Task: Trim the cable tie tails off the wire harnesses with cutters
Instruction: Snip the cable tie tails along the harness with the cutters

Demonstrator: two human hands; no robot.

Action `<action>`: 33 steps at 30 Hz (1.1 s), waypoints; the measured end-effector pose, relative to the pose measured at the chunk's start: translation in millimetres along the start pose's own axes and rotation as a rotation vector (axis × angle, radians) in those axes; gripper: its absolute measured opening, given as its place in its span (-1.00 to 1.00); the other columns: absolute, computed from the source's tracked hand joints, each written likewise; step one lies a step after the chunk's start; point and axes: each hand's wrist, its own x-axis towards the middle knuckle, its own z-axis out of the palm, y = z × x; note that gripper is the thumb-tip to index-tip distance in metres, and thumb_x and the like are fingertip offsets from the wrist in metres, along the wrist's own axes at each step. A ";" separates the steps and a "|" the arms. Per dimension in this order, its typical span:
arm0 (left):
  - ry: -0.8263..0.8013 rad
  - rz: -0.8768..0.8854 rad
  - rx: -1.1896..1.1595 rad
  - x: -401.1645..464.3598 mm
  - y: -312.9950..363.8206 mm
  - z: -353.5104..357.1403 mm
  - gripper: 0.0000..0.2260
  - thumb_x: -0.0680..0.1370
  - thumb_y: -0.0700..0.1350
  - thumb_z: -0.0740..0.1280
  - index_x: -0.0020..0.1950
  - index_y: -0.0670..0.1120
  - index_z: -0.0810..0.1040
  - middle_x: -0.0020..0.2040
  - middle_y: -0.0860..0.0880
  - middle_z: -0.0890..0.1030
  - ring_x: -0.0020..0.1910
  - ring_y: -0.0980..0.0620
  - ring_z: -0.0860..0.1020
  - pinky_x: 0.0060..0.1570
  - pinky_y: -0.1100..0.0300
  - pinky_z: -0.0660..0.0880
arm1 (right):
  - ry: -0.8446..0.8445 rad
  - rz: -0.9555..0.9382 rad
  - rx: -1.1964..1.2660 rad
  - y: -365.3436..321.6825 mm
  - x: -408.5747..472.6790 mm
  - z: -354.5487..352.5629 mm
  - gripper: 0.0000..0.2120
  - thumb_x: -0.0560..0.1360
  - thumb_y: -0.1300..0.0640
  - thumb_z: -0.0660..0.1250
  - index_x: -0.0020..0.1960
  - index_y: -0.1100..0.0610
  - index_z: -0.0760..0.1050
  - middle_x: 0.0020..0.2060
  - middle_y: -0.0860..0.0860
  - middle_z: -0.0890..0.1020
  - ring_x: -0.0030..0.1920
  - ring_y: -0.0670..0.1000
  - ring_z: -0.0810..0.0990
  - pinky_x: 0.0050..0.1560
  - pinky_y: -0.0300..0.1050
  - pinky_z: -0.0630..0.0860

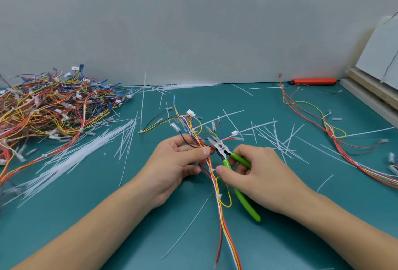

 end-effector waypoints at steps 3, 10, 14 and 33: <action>-0.003 -0.011 0.003 0.4 0.7 -0.3 -0.69 0.33 -0.18 0.57 0.01 -0.15 0.60 0.00 -0.20 0.73 -0.28 0.02 0.63 -0.37 0.27 0.54 | 0.006 0.003 -0.005 0.6 0.4 0.7 -0.59 0.37 -0.40 0.36 -0.20 -0.05 0.51 -0.36 -0.14 0.63 -0.39 -0.11 0.53 -0.33 -0.15 0.47; 0.007 -0.023 -0.005 1.4 2.0 -0.5 -0.76 0.47 -0.27 0.52 0.08 -0.17 0.55 -0.02 -0.17 0.73 -0.28 0.02 0.64 -0.37 0.27 0.53 | -0.009 -0.002 -0.046 0.9 2.8 2.1 -0.70 0.54 -0.23 0.36 -0.19 -0.03 0.50 -0.34 -0.10 0.65 -0.39 -0.11 0.49 -0.36 -0.25 0.40; 0.004 -0.023 -0.008 -1.1 4.2 1.8 -0.77 0.42 -0.24 0.54 0.00 -0.14 0.56 0.00 -0.18 0.73 -0.28 0.02 0.64 -0.38 0.27 0.53 | -0.048 0.003 -0.077 0.5 3.9 -2.1 -0.67 0.56 -0.24 0.32 -0.17 0.01 0.50 -0.32 -0.09 0.64 -0.35 -0.08 0.49 -0.36 -0.24 0.39; 0.006 -0.033 -0.003 0.2 2.7 -1.9 -0.64 0.29 -0.14 0.61 0.02 -0.15 0.61 0.00 -0.22 0.72 -0.26 0.01 0.63 -0.37 0.27 0.53 | -0.060 0.023 -0.066 -4.3 4.4 -3.6 -0.60 0.41 -0.41 0.32 -0.22 -0.08 0.46 -0.33 -0.10 0.60 -0.37 -0.12 0.50 -0.33 -0.18 0.42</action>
